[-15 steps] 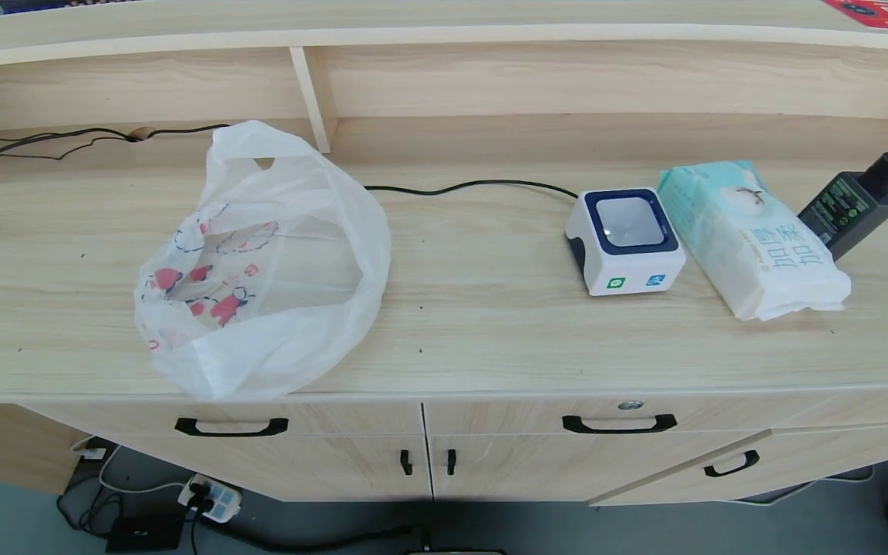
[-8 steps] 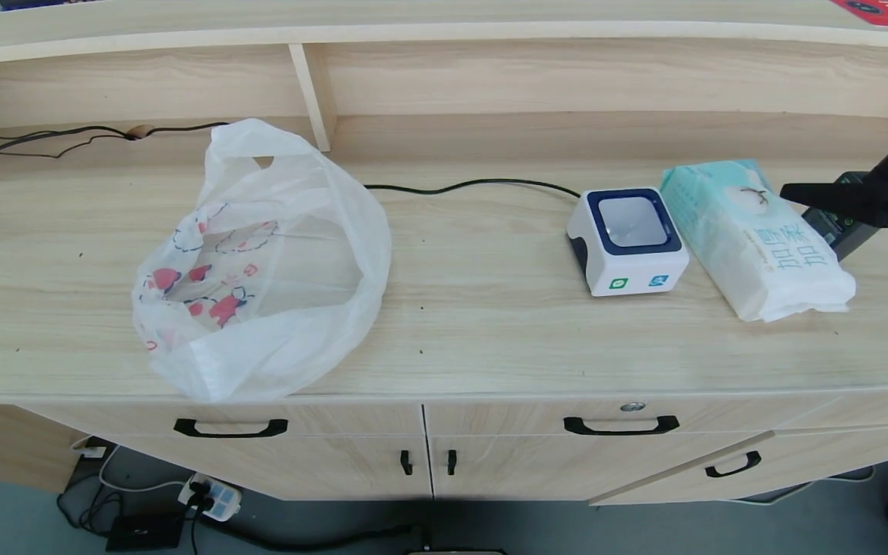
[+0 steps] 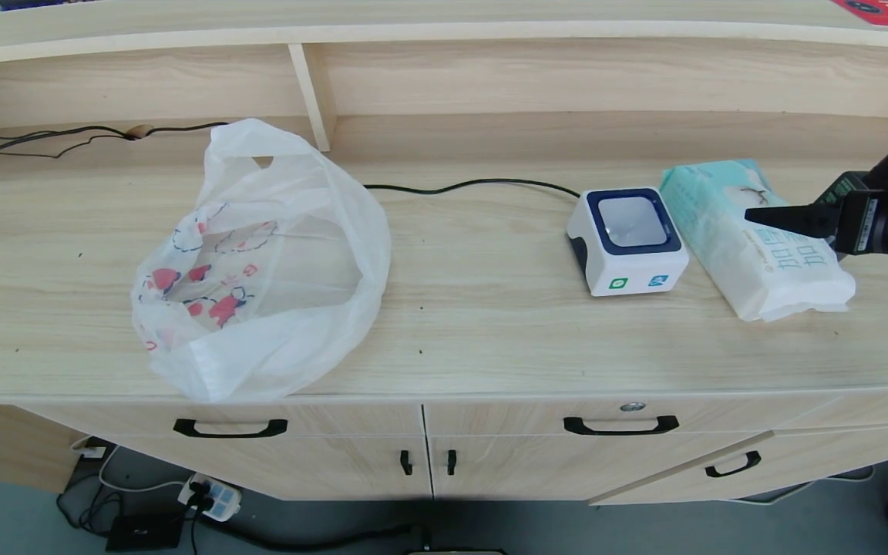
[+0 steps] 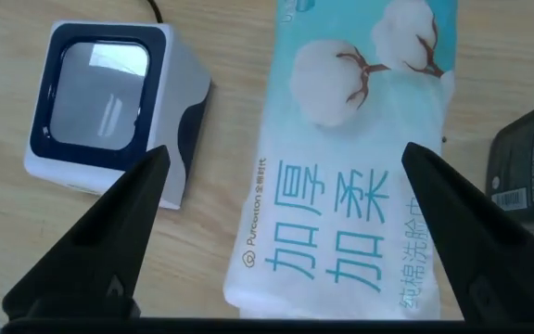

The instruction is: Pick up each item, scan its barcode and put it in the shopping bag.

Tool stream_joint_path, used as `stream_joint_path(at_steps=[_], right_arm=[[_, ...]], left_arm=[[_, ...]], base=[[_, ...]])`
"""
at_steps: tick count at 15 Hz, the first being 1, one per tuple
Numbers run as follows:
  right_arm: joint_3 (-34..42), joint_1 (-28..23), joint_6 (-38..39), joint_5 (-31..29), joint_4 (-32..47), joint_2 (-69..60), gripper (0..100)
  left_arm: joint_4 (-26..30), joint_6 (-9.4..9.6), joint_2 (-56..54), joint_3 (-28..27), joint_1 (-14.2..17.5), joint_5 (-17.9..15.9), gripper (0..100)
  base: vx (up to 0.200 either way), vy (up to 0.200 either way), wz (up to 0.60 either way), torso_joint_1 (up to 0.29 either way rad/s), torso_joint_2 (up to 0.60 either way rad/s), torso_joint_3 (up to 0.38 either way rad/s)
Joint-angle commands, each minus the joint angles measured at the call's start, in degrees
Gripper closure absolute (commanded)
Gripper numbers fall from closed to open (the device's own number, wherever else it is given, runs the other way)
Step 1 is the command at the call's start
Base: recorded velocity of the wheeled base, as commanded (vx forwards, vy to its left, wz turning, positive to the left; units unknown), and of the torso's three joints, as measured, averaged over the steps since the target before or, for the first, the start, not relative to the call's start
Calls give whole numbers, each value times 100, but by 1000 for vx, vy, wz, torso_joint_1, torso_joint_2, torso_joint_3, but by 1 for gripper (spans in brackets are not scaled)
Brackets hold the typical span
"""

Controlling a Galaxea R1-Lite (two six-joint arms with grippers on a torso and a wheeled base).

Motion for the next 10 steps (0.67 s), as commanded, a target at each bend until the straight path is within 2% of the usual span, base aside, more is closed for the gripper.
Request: stream_joint_path(at_steps=[1, 10], right_arm=[[-127, -74, 0, 12, -4, 176, 0], [-92, -355, -17, 171, -30, 378, 0]], left_arm=[[-1, -1, -2, 0, 0, 1, 0], [-1, 17, -2, 0, 0, 1, 0]], base=[[0, 0, 0, 0, 0, 0], [0, 0, 0, 0, 0, 0]])
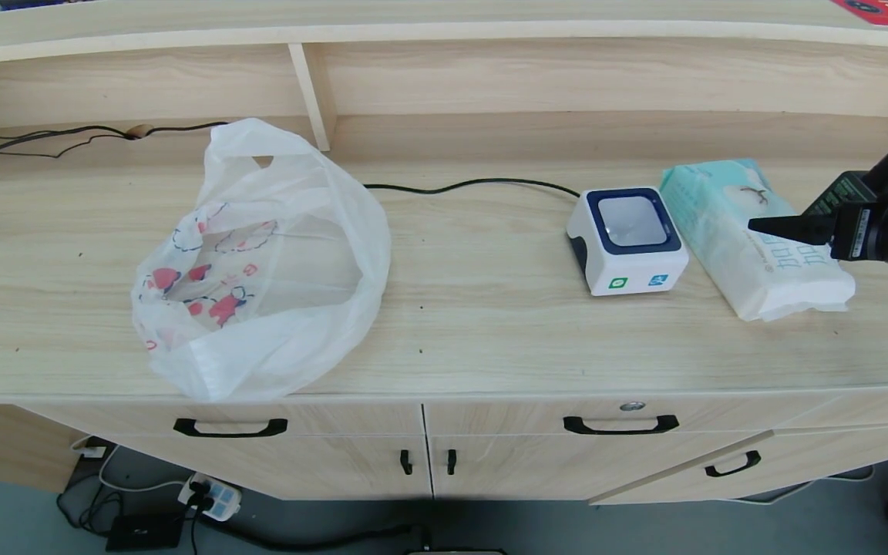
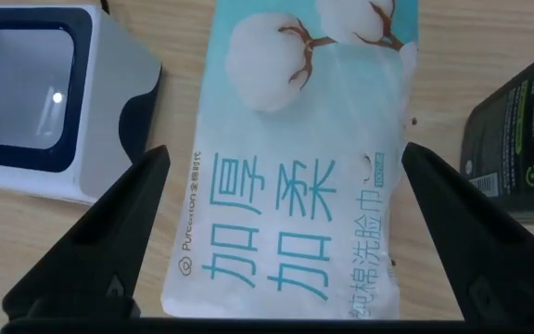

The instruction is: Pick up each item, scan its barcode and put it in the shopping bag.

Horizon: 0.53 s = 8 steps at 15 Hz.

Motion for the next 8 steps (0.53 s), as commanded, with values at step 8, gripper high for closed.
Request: stream_joint_path(at_steps=[8], right_arm=[[138, 12, -733, 27, -34, 221, 0]], left_arm=[[-1, 2, -2, 0, -9, 6, 0]], base=[[0, 0, 0, 0, 0, 0]])
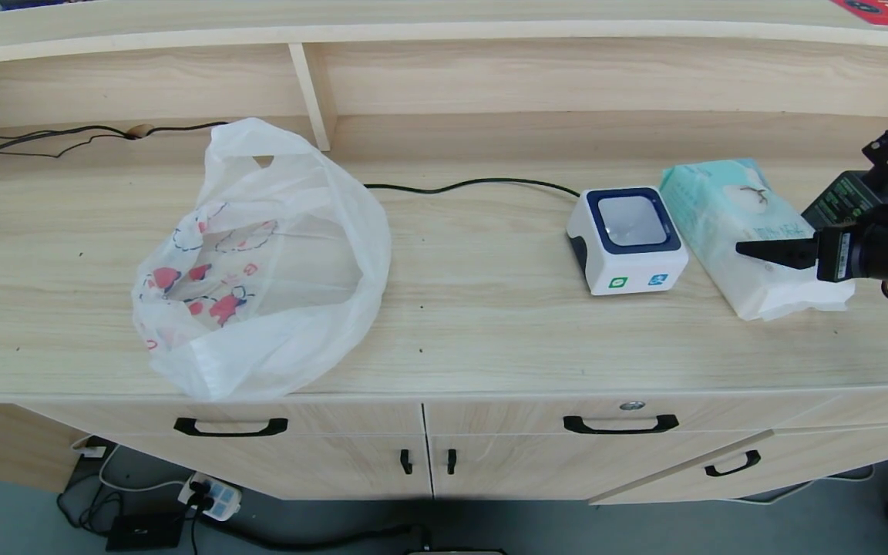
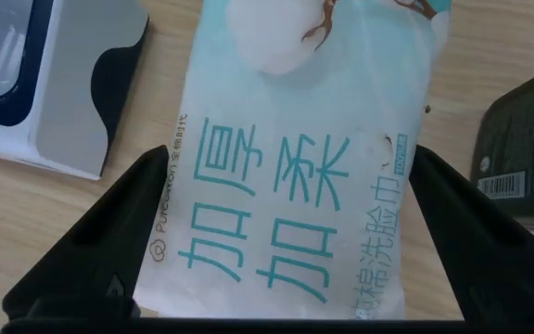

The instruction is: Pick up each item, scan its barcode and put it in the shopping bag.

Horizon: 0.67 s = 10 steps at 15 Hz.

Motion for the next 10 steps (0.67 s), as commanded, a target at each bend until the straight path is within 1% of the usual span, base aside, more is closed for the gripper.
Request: stream_joint_path(at_steps=[1, 4, 7, 8, 9, 10], right_arm=[[-17, 1, 7, -8, -3, 54, 0], [-87, 1, 16, 1, 32, 133, 0], [-623, 54, 7, -8, 85, 370, 0], [-983, 195, -11, -8, 542, 440, 0], [-1265, 300, -99, -26, 1183, 432, 0], [-1616, 335, -327, -34, 1684, 475, 0]], left_arm=[[-10, -5, -2, 0, 0, 6, 0], [-1, 21, -2, 0, 0, -3, 0], [-1, 12, -2, 0, 0, -3, 0], [-1, 12, -2, 0, 0, -3, 0], [-1, 21, -2, 0, 0, -3, 0], [-1, 21, -2, 0, -9, 6, 0]], base=[[0, 0, 0, 0, 0, 0], [0, 0, 0, 0, 0, 0], [0, 0, 0, 0, 0, 0], [0, 0, 0, 0, 0, 0], [0, 0, 0, 0, 0, 0], [0, 0, 0, 0, 0, 0]])
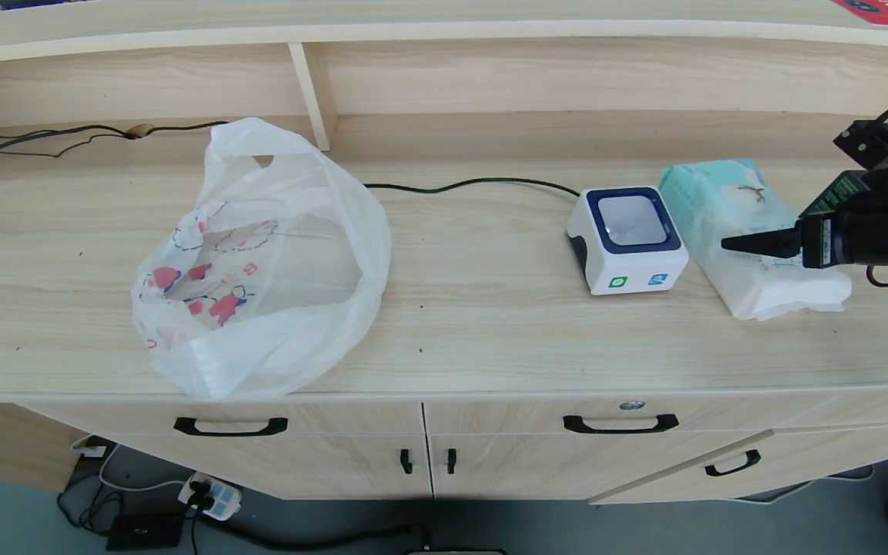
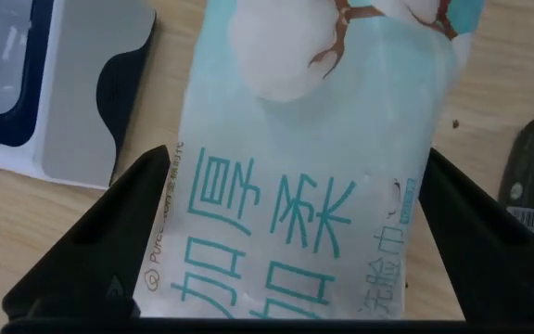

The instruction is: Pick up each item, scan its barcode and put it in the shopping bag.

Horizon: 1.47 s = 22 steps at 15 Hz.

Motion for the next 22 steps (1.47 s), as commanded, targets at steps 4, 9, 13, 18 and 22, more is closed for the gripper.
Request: stream_joint_path(at_steps=[4, 9, 13, 18, 22], right_arm=[[-809, 206, -235, -58, 507, 398, 0], [-836, 180, -243, -58, 761, 530, 0], [-844, 171, -551, -49, 726, 662, 100], [-818, 171, -489, -58, 735, 539, 100], [-748, 171, -349, -76, 709, 301, 100]], left_arm=[[-1, 2, -2, 0, 2, 1, 0], [-1, 10, -2, 0, -6, 1, 0], [-1, 19, -2, 0, -6, 1, 0], [7, 19, -2, 0, -6, 1, 0], [16, 19, -2, 0, -6, 1, 0]], base=[[0, 0, 0, 0, 0, 0], [0, 0, 0, 0, 0, 0], [0, 0, 0, 0, 0, 0], [0, 0, 0, 0, 0, 0], [0, 0, 0, 0, 0, 0]])
